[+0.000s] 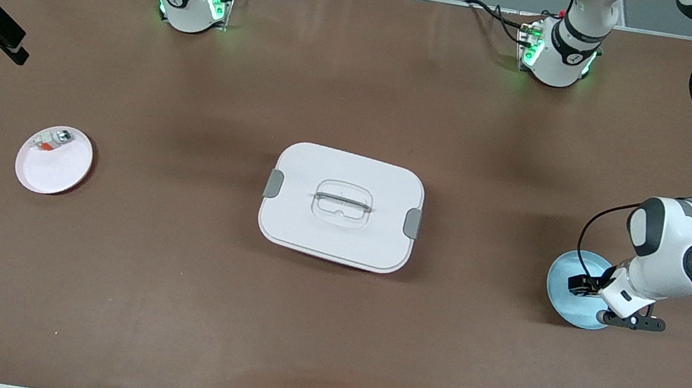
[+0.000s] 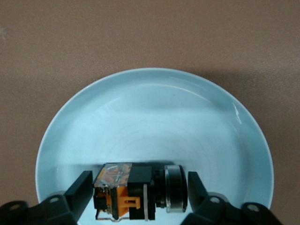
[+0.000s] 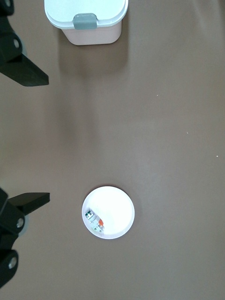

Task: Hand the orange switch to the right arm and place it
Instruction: 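Close the left gripper on the orange switch, then lift the switch with the left gripper and carry it over the box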

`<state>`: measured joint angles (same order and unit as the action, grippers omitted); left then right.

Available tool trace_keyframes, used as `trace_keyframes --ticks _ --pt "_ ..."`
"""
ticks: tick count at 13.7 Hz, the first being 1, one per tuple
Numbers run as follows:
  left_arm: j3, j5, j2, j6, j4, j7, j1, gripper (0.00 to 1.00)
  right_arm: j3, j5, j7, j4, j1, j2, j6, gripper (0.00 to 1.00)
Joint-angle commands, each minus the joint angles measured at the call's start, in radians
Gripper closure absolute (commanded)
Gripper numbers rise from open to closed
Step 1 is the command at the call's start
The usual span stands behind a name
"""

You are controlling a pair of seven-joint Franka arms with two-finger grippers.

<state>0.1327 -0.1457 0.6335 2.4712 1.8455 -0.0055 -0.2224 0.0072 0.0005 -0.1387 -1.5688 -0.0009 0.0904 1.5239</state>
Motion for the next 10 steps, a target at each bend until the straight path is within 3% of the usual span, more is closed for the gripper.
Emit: trace_keyframes --ticks 1,2,3,6,10 --pt "0.004 -0.009 0.005 0.011 -0.009 -0.042 0.006 0.77 0.002 0.041 -0.042 -0.007 -0.01 0.008 -0.022 0.0" --pt "0.005 -0.009 0.0 0.009 -0.009 -0.054 0.005 0.94 0.0 0.058 -0.047 -0.008 -0.019 0.008 -0.028 0.0" --pt "0.01 -0.011 -0.008 0.002 -0.009 -0.063 0.005 1.0 0.0 0.061 -0.045 -0.008 -0.031 0.006 -0.036 0.0" --pt "0.015 -0.011 -0.073 -0.011 -0.011 -0.059 0.003 1.0 0.002 0.062 -0.033 -0.01 -0.03 0.006 -0.068 0.0" --pt "0.083 0.0 -0.162 -0.202 -0.069 -0.06 -0.002 1.0 0.002 0.053 -0.022 -0.011 -0.027 0.008 -0.073 0.0"
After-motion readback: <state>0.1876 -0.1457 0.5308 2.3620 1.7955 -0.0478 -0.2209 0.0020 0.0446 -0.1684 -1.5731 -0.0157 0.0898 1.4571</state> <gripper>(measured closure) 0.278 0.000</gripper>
